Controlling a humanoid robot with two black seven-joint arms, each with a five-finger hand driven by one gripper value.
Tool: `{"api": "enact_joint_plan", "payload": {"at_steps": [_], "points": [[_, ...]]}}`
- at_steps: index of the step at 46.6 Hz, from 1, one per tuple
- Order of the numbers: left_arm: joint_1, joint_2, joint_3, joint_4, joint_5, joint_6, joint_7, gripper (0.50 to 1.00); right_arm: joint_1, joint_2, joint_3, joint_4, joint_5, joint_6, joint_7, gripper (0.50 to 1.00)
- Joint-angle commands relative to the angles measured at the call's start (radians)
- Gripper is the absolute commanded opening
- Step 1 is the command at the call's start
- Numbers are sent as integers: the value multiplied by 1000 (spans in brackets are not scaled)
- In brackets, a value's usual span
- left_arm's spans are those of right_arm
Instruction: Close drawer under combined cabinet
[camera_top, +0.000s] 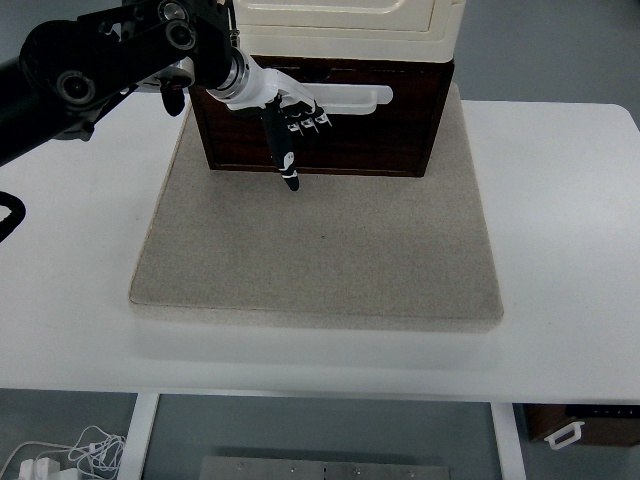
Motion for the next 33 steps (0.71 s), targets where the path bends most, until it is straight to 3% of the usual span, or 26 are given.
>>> {"api": "enact_joint_plan", "payload": {"at_steps": [1,33], "points": [[6,-1,-32,-10,-3,0,-3,996,0,0,0,0,0,0,0,952],[18,-31,-326,-58,-135,0,-26,996,0,0,0,0,0,0,-1,952]]}}
